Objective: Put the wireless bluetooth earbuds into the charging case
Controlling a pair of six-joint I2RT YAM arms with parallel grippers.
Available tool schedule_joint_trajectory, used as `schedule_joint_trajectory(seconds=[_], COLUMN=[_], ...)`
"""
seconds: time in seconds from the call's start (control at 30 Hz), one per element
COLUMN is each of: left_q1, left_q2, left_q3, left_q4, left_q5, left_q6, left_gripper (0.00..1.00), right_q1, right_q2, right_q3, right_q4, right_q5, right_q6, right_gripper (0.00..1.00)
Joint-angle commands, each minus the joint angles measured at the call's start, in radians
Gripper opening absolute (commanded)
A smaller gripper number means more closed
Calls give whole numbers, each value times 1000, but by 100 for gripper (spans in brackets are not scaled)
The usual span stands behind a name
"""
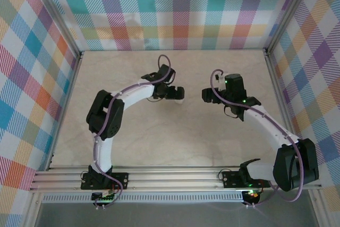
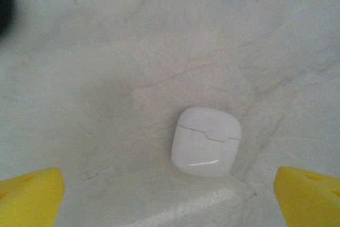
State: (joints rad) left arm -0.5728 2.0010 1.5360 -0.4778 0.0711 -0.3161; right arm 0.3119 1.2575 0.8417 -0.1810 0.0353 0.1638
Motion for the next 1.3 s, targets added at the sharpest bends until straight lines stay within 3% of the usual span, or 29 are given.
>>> schedule_joint_trajectory(seconds=[0.0,0.03,0.1,0.23,0.37,0.5,0.6,0.77,1.0,1.27], left_q1=[37,47,65,112,168,239,262,281,327,419], left_q2=[-125,-151,-225,-364,-447,-544,-559,-580,-615,-634], left_q3=[74,79,67,-49,-213,-458,-589,-754,-942,-1115], left_q4=[-78,-92,-107,-30,97,372,488,675,881,1142], left_q5=[30,23,-27,-74,-76,-51,-16,-60,-251,-238], left_q6=[140,166,230,388,491,473,508,527,491,419], left_gripper=[100,100,100,100,100,100,100,100,100,100], right_q1=[-37,-44,-64,-104,-112,-119,-127,-145,-193,-232], right_q2=[-37,-42,-41,-27,-47,-73,-68,-49,121,243], right_q3=[-34,-41,-54,-95,-228,-374,-416,-477,-490,-505], right_q4=[79,85,84,94,266,518,612,776,990,1130], right_q5=[226,275,369,355,420,411,370,290,144,113], right_q6=[-58,-53,-44,-64,-80,-107,-142,-218,-212,-176], right_gripper=[93,100,100,100,100,100,100,100,100,100])
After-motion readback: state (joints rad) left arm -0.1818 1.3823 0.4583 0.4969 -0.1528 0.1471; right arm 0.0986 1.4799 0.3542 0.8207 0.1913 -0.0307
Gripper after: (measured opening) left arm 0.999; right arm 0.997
